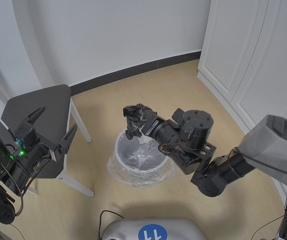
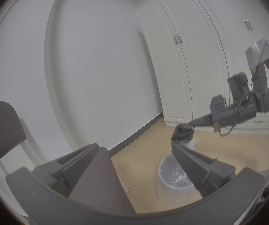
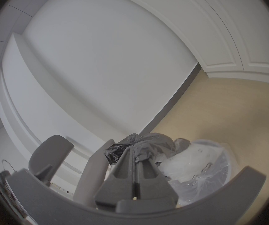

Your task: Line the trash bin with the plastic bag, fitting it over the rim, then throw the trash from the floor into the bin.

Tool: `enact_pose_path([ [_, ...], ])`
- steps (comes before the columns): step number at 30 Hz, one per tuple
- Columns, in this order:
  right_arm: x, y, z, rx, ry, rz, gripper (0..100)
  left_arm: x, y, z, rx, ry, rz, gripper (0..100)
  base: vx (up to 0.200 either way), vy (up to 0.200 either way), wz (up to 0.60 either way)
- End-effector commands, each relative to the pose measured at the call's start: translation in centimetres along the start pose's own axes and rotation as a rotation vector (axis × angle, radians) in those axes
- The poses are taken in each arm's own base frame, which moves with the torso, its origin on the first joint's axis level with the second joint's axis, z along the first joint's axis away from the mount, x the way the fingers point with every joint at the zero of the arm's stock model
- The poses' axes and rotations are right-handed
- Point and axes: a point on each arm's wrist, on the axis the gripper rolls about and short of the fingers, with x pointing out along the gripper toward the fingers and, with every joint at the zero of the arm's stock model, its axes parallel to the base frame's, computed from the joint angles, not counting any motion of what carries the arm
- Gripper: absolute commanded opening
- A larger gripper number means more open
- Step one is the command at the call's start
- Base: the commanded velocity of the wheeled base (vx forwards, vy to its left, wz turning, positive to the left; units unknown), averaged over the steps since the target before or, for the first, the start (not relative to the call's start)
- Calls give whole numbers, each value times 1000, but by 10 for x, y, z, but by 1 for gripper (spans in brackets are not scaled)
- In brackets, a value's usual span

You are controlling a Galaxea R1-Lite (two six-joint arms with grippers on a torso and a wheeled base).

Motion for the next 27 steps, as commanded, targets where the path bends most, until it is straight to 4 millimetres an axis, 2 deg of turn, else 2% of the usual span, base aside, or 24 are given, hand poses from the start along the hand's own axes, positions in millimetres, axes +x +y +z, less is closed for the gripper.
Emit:
enact_pose_path([
  [1, 21, -40, -53, 3, 59, -48, 0, 2, 1, 1, -4, -8, 6, 100, 0, 0, 0],
  [4, 26, -46, -60, 26, 53, -50, 0, 2, 1, 2, -4, -9, 8, 100, 0, 0, 0],
  [7, 39, -61, -70, 38, 38, -62, 0, 3, 2, 2, -4, -13, 11, 100, 0, 0, 0],
  [13, 43, -82, -88, 28, 64, -93, 0, 4, 4, 1, -2, -8, 19, 100, 0, 0, 0],
  [27, 53, -107, -112, 19, 71, -117, 0, 4, 3, -1, -2, 3, 13, 100, 0, 0, 0],
])
